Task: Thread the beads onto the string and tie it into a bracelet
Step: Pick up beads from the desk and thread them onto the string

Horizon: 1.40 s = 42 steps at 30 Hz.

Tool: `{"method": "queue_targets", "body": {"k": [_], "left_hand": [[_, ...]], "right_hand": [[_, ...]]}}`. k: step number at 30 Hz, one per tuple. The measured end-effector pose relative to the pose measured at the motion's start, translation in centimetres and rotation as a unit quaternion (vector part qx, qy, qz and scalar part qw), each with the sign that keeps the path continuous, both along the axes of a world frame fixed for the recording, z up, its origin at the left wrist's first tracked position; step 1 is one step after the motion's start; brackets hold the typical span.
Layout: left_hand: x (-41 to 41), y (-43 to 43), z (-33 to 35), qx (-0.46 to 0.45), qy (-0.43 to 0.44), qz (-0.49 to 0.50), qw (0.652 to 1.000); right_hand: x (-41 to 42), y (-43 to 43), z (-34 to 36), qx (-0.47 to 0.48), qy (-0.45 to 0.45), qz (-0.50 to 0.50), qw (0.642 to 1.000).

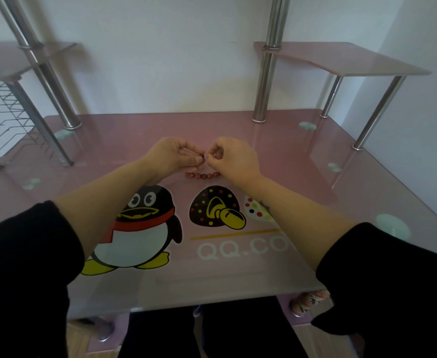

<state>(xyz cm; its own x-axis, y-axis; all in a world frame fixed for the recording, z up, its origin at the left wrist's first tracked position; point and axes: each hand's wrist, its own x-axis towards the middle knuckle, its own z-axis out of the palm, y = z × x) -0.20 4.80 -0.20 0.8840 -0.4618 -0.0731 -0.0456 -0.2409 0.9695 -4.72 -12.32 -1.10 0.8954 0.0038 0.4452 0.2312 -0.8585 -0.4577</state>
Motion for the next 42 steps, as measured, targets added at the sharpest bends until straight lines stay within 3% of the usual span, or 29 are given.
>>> {"method": "queue_targets", "body": {"k": [13, 26, 34, 42], "left_hand": [[0.0, 0.1, 0.2, 0.011, -0.010, 0.020, 1.000], [0.0, -0.4, 0.0, 0.039, -0.042, 0.023, 0.998], [0.2, -0.8, -0.1, -0.032, 0.052, 0.020, 0.998], [0.1, -1.5, 0.1, -0.039, 0.040, 0.049, 0.997]], "right_hand": [[0.3, -0.3, -0.4, 0.090, 0.031, 0.074, 0.993], [0.2, -0.4, -0.1, 0.111, 0.065, 0.095, 0.987], [0.2, -0.7, 0.0, 0.145, 0.083, 0.084, 0.982], [0.1, -1.0, 0.1, 0.175, 0.076, 0.081, 0.978]]}}
